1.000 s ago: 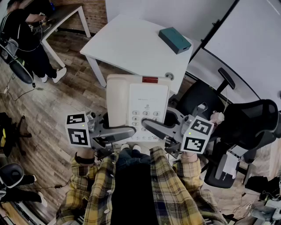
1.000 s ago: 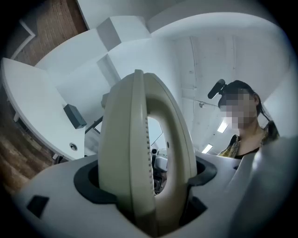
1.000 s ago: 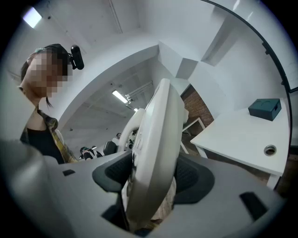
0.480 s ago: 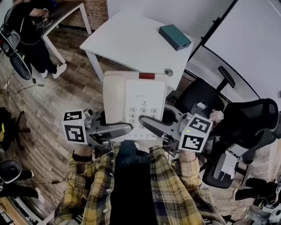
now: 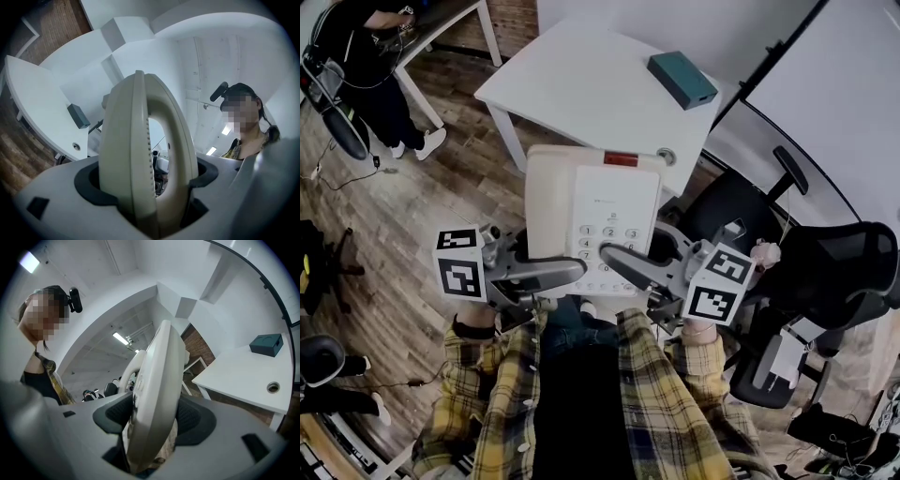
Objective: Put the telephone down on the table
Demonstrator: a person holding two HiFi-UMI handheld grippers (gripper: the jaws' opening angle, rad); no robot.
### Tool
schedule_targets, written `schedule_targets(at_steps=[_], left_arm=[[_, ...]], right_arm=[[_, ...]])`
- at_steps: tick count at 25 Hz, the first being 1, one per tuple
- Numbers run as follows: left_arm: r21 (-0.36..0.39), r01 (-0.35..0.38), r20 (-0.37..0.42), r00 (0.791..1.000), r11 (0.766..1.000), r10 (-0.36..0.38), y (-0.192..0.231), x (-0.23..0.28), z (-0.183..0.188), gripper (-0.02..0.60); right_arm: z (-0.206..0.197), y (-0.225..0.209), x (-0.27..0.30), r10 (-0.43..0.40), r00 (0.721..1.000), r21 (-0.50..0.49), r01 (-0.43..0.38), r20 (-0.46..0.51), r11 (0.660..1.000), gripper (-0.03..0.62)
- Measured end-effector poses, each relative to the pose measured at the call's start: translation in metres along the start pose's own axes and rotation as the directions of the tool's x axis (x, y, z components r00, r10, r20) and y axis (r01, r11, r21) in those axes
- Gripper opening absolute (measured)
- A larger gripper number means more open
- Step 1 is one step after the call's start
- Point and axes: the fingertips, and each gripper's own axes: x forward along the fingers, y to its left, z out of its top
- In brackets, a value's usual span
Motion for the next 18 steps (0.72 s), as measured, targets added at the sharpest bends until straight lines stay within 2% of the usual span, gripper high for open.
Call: schedule_targets(at_steps=[10,18], left_arm=[[-0.017,0.010,-0.017,1.000,1.000,-0.011,0.061,-0.005,0.061,0.434],[-0.044,0.029,-0.041,0.999,0.999,-0.030,0.124,-0.025,0.130,0.434]], right_arm=[[0.041,-0.056,0.050,-0.028,1.000,0.015,0.028,-0.004,0.999,0.262],[0.083,-0.108,0.117,-0.063,0.998,0.038,0.063,0.004,0.997,0.264]])
